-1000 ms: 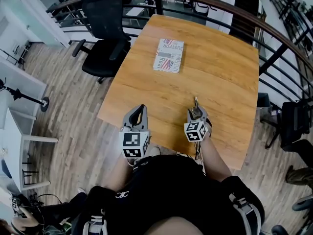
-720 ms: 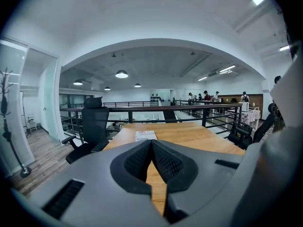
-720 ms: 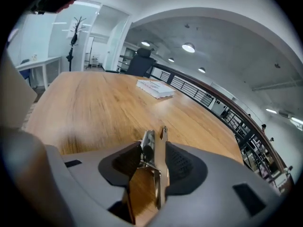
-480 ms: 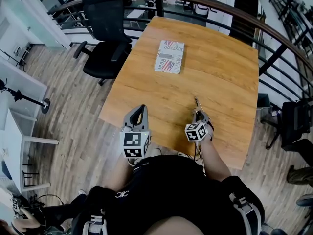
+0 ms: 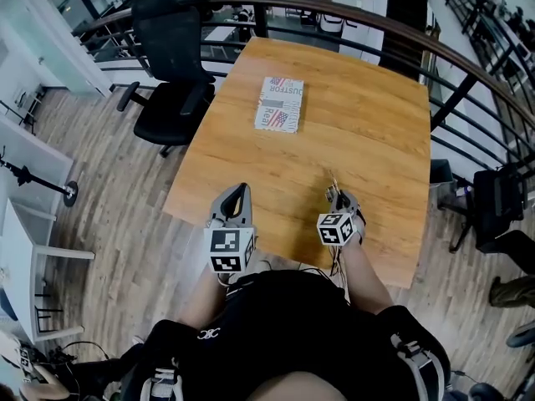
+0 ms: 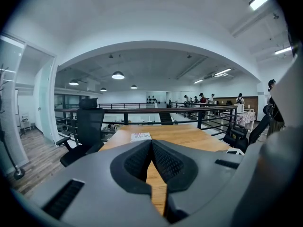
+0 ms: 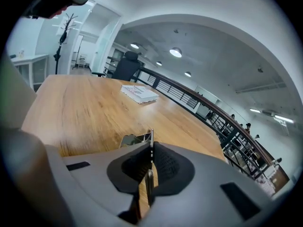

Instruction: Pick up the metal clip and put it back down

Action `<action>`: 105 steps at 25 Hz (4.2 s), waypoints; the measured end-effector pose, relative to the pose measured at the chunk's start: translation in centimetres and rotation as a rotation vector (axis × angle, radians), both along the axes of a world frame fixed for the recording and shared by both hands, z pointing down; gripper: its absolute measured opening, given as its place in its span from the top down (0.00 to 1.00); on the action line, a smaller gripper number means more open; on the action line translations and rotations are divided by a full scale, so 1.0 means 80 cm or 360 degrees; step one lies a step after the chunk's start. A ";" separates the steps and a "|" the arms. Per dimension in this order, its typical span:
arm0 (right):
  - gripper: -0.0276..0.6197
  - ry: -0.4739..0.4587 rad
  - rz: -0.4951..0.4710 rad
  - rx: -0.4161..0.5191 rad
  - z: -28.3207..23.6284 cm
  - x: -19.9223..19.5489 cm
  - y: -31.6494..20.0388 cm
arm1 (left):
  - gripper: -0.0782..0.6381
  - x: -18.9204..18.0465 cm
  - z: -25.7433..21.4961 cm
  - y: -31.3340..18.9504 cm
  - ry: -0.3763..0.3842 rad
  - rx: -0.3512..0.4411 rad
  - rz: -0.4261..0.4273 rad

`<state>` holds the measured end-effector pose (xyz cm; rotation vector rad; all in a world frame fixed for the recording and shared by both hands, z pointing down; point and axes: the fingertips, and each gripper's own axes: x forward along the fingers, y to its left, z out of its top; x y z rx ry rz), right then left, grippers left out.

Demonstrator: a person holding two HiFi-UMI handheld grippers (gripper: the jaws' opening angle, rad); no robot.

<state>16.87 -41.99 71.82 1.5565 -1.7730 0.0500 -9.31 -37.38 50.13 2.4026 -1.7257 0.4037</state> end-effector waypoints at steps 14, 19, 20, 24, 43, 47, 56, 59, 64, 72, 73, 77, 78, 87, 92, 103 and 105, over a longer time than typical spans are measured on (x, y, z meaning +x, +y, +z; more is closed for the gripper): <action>0.92 -0.0165 0.0122 0.0529 -0.197 0.033 0.006 | 0.87 0.048 -0.012 -0.006 0.0044 0.0036 0.0183; 0.92 -0.0417 0.0242 0.0743 -0.278 0.061 0.027 | 0.87 0.071 -0.017 -0.008 0.0058 0.0049 0.0274; 0.92 -0.0479 0.0275 0.0800 -0.292 0.070 0.033 | 0.87 0.075 -0.017 -0.008 0.0059 0.0050 0.0291; 0.93 -0.0631 0.0397 0.1024 -0.338 0.105 0.064 | 0.87 0.092 -0.016 -0.005 0.0061 0.0051 0.0354; 0.93 -0.0631 0.0516 0.1181 -0.374 0.139 0.110 | 0.87 0.126 -0.020 -0.009 0.0065 0.0074 0.0473; 0.93 -0.0529 0.0494 0.1148 -0.366 0.137 0.100 | 0.87 0.127 -0.018 -0.011 0.0064 0.0071 0.0472; 0.93 -0.0128 0.0283 0.0900 -0.300 0.103 0.049 | 0.87 0.108 -0.021 -0.014 0.0060 0.0075 0.0416; 0.93 -0.0062 0.0181 0.0795 -0.267 0.086 0.032 | 0.87 0.100 -0.020 -0.013 0.0055 0.0075 0.0388; 0.92 0.0173 -0.0005 0.0648 -0.204 0.055 0.011 | 0.87 0.078 -0.018 -0.012 0.0042 0.0070 0.0319; 0.92 0.0424 -0.0225 0.0429 -0.108 0.012 0.005 | 0.87 0.035 -0.014 -0.008 0.0027 0.0053 0.0186; 0.92 0.0443 -0.0241 0.0402 -0.097 0.009 0.005 | 0.87 0.030 -0.014 -0.007 0.0024 0.0049 0.0169; 0.92 0.0493 -0.0247 0.0281 -0.056 0.004 0.005 | 0.87 0.012 -0.012 -0.004 0.0016 0.0045 0.0118; 0.92 0.0507 -0.0235 0.0254 -0.048 0.005 0.007 | 0.87 0.010 -0.011 -0.003 0.0015 0.0043 0.0111; 0.92 0.0596 -0.0245 0.0093 0.008 -0.002 0.023 | 0.87 0.001 -0.008 0.001 0.0007 0.0030 0.0075; 0.80 0.0549 -0.0287 -0.0036 0.043 -0.013 0.036 | 0.87 0.000 -0.005 0.001 0.0004 0.0021 0.0086; 0.64 -0.0276 -0.0108 0.0233 -0.073 -0.002 0.042 | 0.87 0.040 -0.006 -0.012 0.0034 0.0021 0.0196; 0.70 -0.0395 -0.0024 0.0385 -0.125 0.013 0.042 | 0.87 0.054 -0.006 -0.014 0.0040 0.0023 0.0242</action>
